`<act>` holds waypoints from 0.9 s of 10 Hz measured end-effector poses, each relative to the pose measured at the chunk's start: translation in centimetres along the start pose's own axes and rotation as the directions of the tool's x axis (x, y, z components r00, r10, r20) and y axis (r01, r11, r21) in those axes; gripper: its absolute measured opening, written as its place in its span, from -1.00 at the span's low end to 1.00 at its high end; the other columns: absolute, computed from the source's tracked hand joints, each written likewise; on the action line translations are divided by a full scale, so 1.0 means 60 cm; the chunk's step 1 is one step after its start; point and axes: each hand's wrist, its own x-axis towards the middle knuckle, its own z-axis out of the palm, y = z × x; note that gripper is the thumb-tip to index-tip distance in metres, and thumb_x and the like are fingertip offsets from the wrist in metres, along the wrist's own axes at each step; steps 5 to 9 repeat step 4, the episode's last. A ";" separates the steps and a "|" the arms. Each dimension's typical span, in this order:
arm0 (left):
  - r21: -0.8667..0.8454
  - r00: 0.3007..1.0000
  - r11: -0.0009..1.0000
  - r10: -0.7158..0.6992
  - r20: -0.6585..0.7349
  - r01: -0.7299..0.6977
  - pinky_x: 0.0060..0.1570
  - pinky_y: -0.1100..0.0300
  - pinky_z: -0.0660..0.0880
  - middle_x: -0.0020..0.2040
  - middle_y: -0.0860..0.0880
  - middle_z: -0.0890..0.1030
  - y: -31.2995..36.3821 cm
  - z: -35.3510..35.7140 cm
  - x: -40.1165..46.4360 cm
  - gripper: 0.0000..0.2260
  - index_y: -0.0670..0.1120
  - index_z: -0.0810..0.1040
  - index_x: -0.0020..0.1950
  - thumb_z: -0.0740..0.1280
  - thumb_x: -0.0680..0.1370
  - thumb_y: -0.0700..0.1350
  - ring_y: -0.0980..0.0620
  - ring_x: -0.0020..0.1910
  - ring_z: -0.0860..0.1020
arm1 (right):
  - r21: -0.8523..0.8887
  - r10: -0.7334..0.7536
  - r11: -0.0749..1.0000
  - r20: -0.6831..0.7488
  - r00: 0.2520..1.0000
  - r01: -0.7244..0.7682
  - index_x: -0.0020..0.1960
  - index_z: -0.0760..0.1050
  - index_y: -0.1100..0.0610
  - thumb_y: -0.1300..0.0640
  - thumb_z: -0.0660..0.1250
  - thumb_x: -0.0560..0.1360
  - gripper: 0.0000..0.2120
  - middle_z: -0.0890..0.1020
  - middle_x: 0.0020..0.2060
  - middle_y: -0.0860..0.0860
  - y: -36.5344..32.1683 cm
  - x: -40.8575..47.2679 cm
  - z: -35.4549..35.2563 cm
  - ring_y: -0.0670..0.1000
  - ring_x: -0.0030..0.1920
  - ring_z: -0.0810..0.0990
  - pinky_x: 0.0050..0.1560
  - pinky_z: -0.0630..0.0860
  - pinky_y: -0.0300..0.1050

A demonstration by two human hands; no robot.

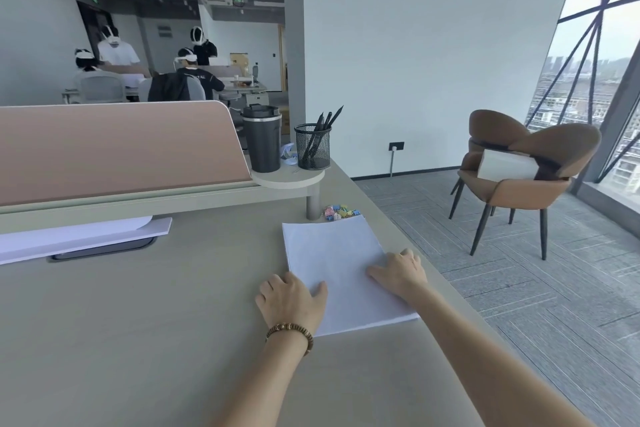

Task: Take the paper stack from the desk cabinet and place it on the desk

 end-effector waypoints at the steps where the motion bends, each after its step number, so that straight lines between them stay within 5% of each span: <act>1: -0.004 0.999 1.000 -0.004 0.035 0.004 0.20 0.00 0.34 0.18 -0.11 0.54 -0.003 -0.002 0.001 -0.44 -0.12 0.54 0.16 0.19 0.48 0.32 -0.16 0.22 0.45 | -0.018 0.004 1.000 -0.018 1.000 -0.005 0.35 0.47 0.17 -0.18 0.26 0.48 -0.42 0.46 0.32 0.15 -0.003 -0.003 0.000 0.20 0.41 0.37 0.35 0.36 0.01; 2: -0.038 0.997 0.999 -0.006 0.071 0.008 0.25 -0.01 0.33 0.21 -0.12 0.53 -0.006 -0.010 -0.002 -0.41 -0.13 0.53 0.21 0.16 0.49 0.33 -0.16 0.26 0.44 | -0.020 -0.014 1.000 -0.044 0.999 0.013 0.56 0.20 0.19 -0.24 0.26 0.48 -0.21 0.42 0.41 0.16 -0.003 -0.012 -0.003 0.21 0.47 0.34 0.40 0.34 0.06; 3: -0.085 0.996 0.996 0.015 0.092 -0.007 0.27 -0.02 0.34 0.23 -0.14 0.52 -0.014 -0.024 -0.009 -0.43 -0.12 0.49 0.23 0.17 0.50 0.32 -0.17 0.28 0.44 | -0.044 -0.045 0.998 -0.048 0.998 0.042 0.58 0.15 0.14 -0.28 0.26 0.49 -0.18 0.41 0.42 0.16 -0.002 -0.025 -0.007 0.21 0.48 0.34 0.39 0.34 0.08; 4: -0.187 0.991 0.982 0.051 0.125 -0.027 0.25 -0.01 0.40 0.26 -0.16 0.49 -0.025 -0.053 -0.017 -0.44 -0.13 0.42 0.29 0.20 0.51 0.29 -0.18 0.30 0.43 | 0.083 -0.082 0.993 -0.085 0.993 0.089 0.56 0.26 0.11 -0.25 0.31 0.51 -0.26 0.43 0.40 0.16 -0.001 -0.042 -0.027 0.19 0.44 0.41 0.38 0.39 0.06; 9: -0.187 0.991 0.982 0.051 0.125 -0.027 0.25 -0.01 0.40 0.26 -0.16 0.49 -0.025 -0.053 -0.017 -0.44 -0.13 0.42 0.29 0.20 0.51 0.29 -0.18 0.30 0.43 | 0.083 -0.082 0.993 -0.085 0.993 0.089 0.56 0.26 0.11 -0.25 0.31 0.51 -0.26 0.43 0.40 0.16 -0.001 -0.042 -0.027 0.19 0.44 0.41 0.38 0.39 0.06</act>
